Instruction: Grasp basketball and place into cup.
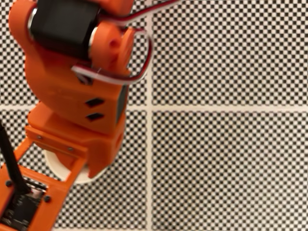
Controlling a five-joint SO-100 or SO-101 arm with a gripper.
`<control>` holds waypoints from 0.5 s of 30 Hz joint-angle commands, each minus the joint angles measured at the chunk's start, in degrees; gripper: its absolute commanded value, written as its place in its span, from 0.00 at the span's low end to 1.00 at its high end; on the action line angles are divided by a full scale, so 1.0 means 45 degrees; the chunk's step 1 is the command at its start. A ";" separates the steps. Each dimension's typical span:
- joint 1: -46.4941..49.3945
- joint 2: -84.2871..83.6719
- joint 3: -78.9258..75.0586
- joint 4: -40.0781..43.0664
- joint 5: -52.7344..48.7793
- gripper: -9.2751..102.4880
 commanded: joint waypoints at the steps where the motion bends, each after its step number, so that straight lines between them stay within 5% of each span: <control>1: -0.0508 0.1230 -0.0352 -0.0234 -0.0488 0.08; 15: -0.1816 0.7578 0.3438 -0.2656 -0.2695 0.08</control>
